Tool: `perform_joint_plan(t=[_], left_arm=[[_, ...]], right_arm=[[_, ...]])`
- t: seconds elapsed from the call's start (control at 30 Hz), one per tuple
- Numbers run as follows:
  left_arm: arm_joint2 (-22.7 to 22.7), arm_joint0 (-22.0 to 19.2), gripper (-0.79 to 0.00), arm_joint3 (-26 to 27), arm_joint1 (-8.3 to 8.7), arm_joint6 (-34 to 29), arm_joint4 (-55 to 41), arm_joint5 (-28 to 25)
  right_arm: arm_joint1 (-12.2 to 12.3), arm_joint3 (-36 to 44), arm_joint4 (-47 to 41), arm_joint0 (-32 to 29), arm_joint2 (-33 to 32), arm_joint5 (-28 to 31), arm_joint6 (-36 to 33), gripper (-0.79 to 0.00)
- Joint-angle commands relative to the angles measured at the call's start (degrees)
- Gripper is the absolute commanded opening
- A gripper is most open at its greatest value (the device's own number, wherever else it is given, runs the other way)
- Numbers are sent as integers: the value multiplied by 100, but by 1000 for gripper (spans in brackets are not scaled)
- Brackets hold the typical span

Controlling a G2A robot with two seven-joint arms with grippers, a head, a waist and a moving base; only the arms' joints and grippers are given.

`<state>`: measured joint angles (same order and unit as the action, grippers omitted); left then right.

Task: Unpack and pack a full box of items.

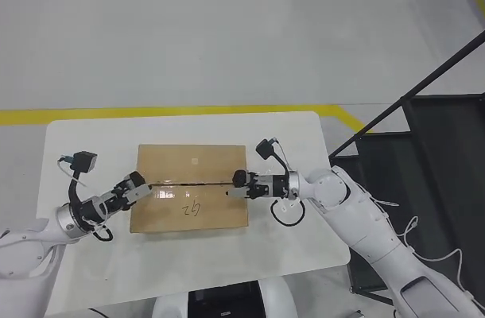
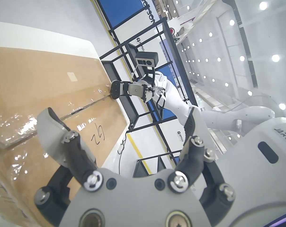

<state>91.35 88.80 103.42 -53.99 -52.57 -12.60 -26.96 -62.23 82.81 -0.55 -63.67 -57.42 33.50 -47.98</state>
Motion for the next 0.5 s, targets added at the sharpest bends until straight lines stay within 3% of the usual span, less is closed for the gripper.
perform_joint_plan(t=[0.0, 0.47], left_arm=[[-48, -97, 0, -133, -2, 70, 168, 78], [-392, -524, 0, -738, -14, 187, 712, 430]], right_arm=[[1, 15, 10, -4, 1, 1, 6, 0], [116, 443, 46, -278, -356, 150, -16, 0]])
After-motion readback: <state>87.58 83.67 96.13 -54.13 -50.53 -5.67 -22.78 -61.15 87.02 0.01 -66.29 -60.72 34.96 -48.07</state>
